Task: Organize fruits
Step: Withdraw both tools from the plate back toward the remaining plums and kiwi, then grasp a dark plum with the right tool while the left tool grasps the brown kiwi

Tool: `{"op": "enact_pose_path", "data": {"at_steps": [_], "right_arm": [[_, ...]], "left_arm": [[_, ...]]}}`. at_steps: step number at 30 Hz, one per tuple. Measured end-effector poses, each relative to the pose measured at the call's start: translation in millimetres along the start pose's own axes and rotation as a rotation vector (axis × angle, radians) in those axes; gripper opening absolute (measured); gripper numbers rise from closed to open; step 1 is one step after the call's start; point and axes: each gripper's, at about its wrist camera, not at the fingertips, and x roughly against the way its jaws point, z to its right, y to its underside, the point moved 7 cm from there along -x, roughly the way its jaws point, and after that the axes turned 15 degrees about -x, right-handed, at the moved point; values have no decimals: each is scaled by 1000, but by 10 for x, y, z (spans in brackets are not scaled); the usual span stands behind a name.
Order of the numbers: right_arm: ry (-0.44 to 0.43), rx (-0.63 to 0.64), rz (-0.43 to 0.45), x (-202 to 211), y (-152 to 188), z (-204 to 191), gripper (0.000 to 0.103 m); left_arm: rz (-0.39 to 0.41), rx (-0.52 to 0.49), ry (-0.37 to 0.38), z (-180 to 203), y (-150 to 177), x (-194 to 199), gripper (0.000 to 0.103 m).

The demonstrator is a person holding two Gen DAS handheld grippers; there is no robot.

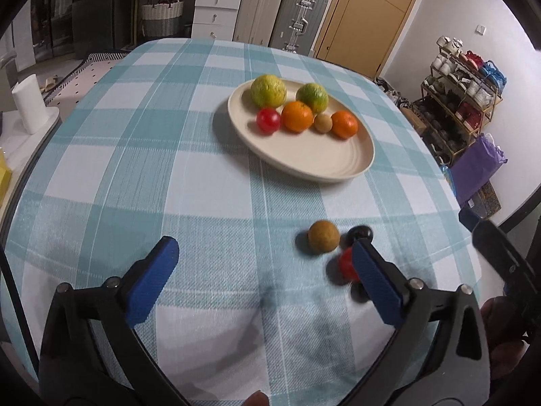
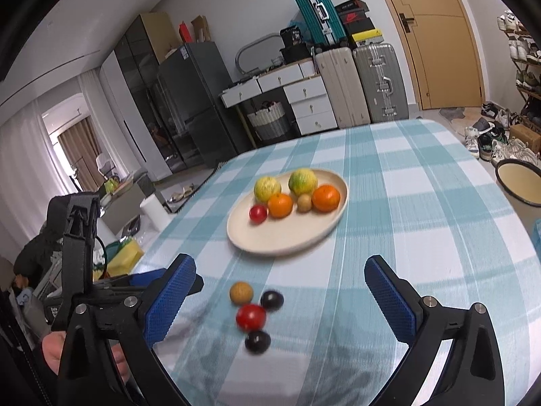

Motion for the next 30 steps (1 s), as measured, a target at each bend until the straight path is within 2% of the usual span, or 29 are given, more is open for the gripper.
{"op": "enact_pose_path", "data": {"at_steps": [13, 16, 19, 22, 26, 28, 30], "right_arm": [[34, 24, -144, -220, 558, 31, 102], [24, 25, -206, -324, 671, 24, 102], [36, 49, -218, -375, 734, -5, 101], [33, 73, -227, -410, 758, -44, 97], [54, 88, -257, -486, 798, -51, 79], [59, 87, -268, -507, 816, -49, 75], [61, 98, -268, -521, 817, -64, 64]], "left_arm": [[-43, 23, -6, -119, 259, -78, 102], [-51, 33, -7, -147, 303, -95, 102], [-59, 45, -4, -187, 340, -114, 102], [-56, 46, -5, -205, 345, -116, 102], [-50, 50, 3, -216, 338, -113, 102], [-48, 49, 5, -220, 335, -106, 102], [-43, 49, 7, -224, 328, -98, 102]]}}
